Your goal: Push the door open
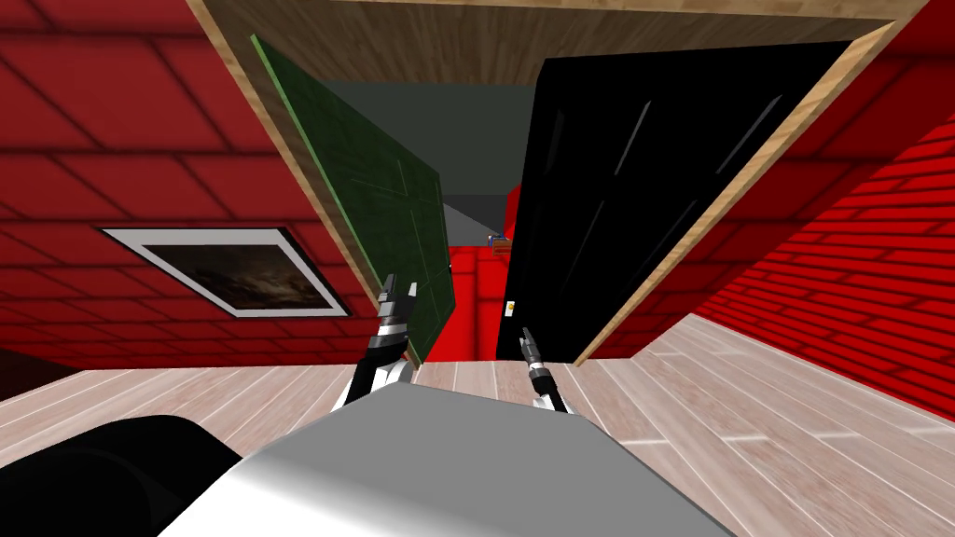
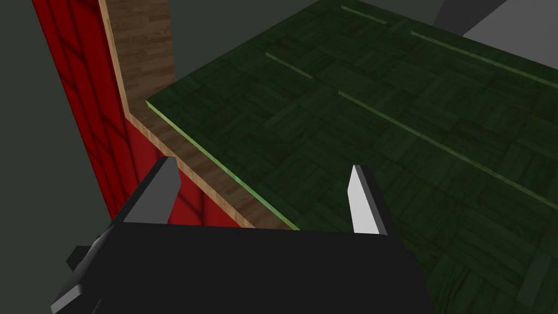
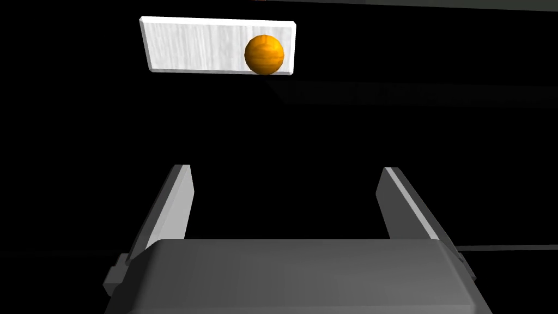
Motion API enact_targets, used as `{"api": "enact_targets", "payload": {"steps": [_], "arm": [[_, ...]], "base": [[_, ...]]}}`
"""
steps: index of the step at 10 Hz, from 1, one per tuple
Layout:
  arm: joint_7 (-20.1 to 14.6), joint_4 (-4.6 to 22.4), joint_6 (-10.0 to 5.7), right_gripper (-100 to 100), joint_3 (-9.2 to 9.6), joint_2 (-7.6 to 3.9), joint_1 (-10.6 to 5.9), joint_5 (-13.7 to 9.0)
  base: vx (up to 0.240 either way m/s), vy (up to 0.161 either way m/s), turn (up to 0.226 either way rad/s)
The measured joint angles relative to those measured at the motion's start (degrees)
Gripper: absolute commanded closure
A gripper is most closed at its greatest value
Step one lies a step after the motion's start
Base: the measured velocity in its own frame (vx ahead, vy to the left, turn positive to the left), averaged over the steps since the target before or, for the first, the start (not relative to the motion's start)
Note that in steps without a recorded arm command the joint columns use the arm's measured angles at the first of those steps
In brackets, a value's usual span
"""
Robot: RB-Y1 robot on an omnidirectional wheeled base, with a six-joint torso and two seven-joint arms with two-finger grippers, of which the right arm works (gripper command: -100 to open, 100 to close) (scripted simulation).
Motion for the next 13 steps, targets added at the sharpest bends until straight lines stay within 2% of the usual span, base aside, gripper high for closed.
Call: {"api": "enact_targets", "payload": {"steps": [12,13], "arm": [[0.94,2.43,-0.92,-100,-1.60,1.32,-0.85,-0.15],[0.94,2.42,-1.01,100,-1.55,1.38,-0.80,-0.12]], "base": [[0.180,0.010,0.027],[-0.017,0.006,0.001]]}}
